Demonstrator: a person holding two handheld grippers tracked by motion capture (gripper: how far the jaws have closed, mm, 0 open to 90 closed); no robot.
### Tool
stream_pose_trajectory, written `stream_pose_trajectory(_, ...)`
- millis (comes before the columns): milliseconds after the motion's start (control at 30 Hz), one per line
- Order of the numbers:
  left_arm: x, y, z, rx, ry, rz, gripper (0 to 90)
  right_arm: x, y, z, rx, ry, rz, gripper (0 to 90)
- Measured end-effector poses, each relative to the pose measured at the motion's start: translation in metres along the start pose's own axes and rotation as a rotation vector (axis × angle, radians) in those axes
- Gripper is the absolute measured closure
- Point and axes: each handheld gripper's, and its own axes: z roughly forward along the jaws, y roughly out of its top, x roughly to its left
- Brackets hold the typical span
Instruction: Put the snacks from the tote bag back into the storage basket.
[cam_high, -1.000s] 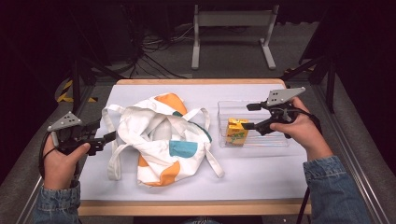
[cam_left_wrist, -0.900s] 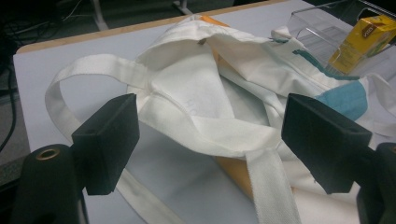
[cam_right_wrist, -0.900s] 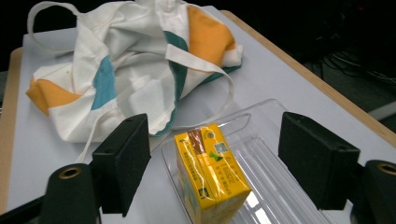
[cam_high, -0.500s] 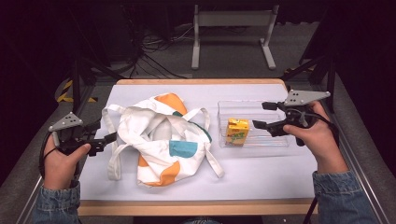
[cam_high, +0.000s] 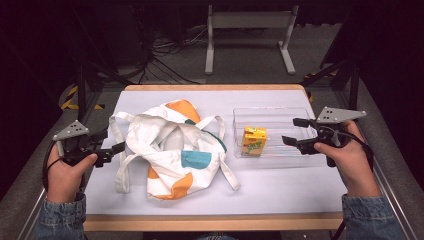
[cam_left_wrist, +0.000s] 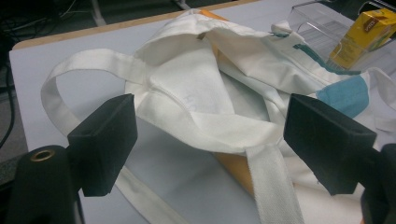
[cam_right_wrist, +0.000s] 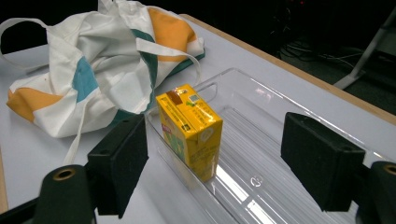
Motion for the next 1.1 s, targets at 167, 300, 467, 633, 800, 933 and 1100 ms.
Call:
stream_pose_trajectory(167, 0.000, 0.000, 0.000, 0.011, -0.005, 0.002, 18.3, -0.001, -0.013, 0.000, 0.007, -0.025, 0.020, 22.9)
stream_pose_trajectory(300, 0.000, -0.001, 0.000, 0.012, -0.004, 0.000, 18.2, 0.000, -0.025, 0.002, 0.019, -0.057, 0.029, 22.2)
stream_pose_trajectory(467, 0.001, -0.001, 0.000, 0.012, 0.001, 0.000, 18.1, 0.000, -0.040, 0.004, 0.019, -0.077, 0.058, 21.9)
stream_pose_trajectory(633, 0.000, -0.001, -0.001, 0.007, 0.003, 0.003, 18.0, -0.001, -0.045, 0.005, 0.033, -0.098, 0.070, 21.2)
stream_pose_trajectory(800, 0.001, -0.001, -0.001, 0.005, 0.003, 0.006, 18.0, 0.000, -0.046, 0.007, 0.033, -0.092, 0.070, 20.9)
stream_pose_trajectory(933, 0.000, -0.001, -0.001, 0.005, -0.002, 0.004, 18.0, 0.002, -0.046, 0.009, 0.034, -0.085, 0.067, 20.7)
stream_pose_trajectory(1100, 0.000, -0.001, -0.001, 0.005, -0.002, 0.003, 17.9, 0.006, -0.049, 0.010, 0.039, -0.080, 0.064, 20.6)
